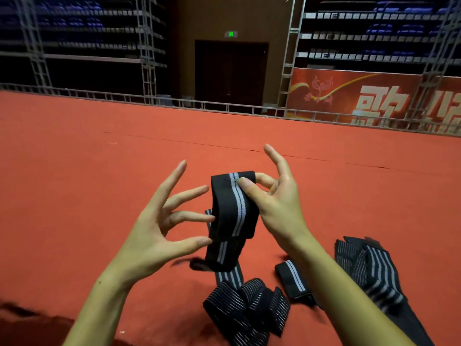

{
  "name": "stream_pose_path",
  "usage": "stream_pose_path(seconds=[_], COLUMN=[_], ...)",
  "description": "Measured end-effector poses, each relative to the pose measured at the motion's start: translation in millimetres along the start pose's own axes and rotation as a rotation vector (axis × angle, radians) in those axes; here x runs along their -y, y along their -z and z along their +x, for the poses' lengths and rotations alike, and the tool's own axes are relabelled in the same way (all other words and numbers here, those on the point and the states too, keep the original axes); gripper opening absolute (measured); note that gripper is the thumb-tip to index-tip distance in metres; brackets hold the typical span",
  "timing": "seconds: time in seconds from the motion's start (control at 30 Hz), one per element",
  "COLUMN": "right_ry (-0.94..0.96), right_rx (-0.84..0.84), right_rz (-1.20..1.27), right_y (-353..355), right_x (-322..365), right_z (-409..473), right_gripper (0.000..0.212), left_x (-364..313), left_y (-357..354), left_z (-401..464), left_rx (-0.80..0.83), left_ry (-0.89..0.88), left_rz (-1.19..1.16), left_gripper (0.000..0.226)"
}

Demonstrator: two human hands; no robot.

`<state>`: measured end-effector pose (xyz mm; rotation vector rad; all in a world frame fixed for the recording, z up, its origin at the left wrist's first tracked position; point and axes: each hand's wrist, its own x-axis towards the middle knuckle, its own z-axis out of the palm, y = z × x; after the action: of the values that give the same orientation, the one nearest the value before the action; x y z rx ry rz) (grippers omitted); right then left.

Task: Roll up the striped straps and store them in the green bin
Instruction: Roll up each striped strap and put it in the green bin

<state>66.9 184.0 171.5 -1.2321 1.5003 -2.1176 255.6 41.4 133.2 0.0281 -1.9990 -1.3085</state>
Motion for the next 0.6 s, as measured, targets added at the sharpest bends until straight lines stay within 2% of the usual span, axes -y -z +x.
stream_pose_path(seconds=[0.07,0.23,0.4,0.6], right_ry=[-0.016,-0.025,-0.017,-0.156], right_rx=[0.007,0.033,0.085,0.247], right_rz=[0.024,-0.010,-0.047,-0.071], right_y=[-10,-26,-40,-19], right_x=[-4,-10,-15,-18], right_z=[5,16,15,-11], right_gripper=[0.078,0.078,0.079,0.083], left_x=[-1,-5,0,-2], left_y=[1,-1,3,-5], left_z=[3,12,12,18], left_rx=[0.008,0.008,-0.176,-0.304], left_ry=[0.011,-0.047,-0.115,-0.052], left_rz=[-0.020,0.101,0.209,-0.043], left_gripper=[0.122,0.101,0.089,0.080])
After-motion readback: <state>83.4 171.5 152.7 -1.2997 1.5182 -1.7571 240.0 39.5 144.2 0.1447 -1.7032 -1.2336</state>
